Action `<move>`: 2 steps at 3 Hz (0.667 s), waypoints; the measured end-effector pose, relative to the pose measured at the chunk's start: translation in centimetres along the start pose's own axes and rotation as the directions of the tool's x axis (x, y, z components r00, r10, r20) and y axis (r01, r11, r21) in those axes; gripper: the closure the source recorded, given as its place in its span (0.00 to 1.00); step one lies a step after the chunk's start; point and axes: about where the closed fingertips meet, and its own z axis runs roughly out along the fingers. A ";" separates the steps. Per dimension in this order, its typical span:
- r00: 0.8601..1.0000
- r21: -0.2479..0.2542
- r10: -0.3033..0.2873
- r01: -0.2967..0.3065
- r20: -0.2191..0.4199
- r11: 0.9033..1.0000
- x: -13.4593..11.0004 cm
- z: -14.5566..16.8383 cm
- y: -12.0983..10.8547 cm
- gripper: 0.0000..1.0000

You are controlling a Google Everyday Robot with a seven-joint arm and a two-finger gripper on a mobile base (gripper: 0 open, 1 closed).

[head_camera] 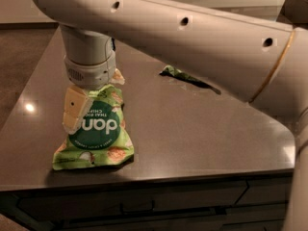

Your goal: Pick green rice chip bag

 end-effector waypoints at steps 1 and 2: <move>1.000 -0.007 0.007 -0.007 -0.020 1.000 -0.1 0.8 -0.1 0.00; 1.000 -0.016 -0.004 0.003 -0.030 1.000 -0.1 1.3 0.0 0.23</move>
Offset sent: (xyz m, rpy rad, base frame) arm 0.0005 0.0010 -0.0192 -0.0308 0.0554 0.0043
